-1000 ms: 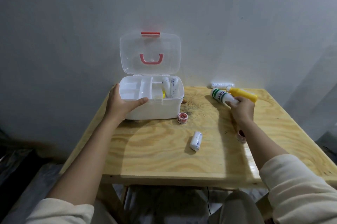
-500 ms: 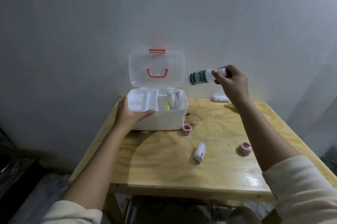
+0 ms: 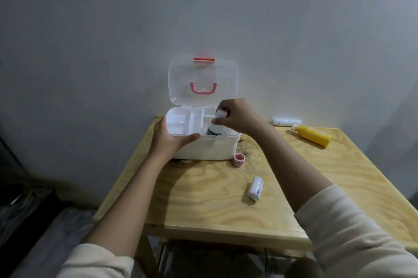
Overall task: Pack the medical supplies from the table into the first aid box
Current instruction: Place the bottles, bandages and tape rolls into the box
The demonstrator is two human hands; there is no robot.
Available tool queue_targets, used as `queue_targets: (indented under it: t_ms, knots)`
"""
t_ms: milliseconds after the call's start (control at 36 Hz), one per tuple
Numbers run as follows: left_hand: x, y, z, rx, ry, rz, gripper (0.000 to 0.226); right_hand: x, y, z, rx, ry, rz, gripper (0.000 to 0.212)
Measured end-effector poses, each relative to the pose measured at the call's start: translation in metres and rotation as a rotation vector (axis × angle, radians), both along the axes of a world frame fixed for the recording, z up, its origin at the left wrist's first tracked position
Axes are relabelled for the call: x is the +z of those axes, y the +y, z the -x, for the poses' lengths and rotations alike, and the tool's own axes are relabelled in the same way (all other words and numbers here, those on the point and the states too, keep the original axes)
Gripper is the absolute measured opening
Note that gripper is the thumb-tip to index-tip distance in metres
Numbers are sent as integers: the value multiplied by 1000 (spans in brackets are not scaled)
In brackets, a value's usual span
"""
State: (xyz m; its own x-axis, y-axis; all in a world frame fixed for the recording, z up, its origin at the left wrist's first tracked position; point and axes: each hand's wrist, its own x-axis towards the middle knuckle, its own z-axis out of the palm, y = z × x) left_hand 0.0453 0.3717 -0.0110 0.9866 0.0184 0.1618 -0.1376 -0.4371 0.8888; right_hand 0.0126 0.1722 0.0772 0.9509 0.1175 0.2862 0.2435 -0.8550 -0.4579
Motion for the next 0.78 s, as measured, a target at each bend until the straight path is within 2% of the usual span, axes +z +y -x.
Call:
queue_targets:
  t_ms: [167,222,278,417,556,778]
  knots:
    - [-2,6,-7,-28,-6,-48,128,-13,9,-9,46,35,54,33]
    - [4,6,-4,-39,-19,-84,122,-16,12,-8,59,42,44,34]
    - [7,6,-2,-55,-44,-124,116,-19,14,-6,70,55,11,34]
    - [13,6,-3,-56,-13,-218,128,-26,14,-6,48,31,-108,32]
    - [19,4,-2,-39,20,-294,126,-24,-1,-2,18,4,-179,30]
    - [24,4,-4,-23,47,-411,138,-29,-86,-3,-336,-214,-341,21]
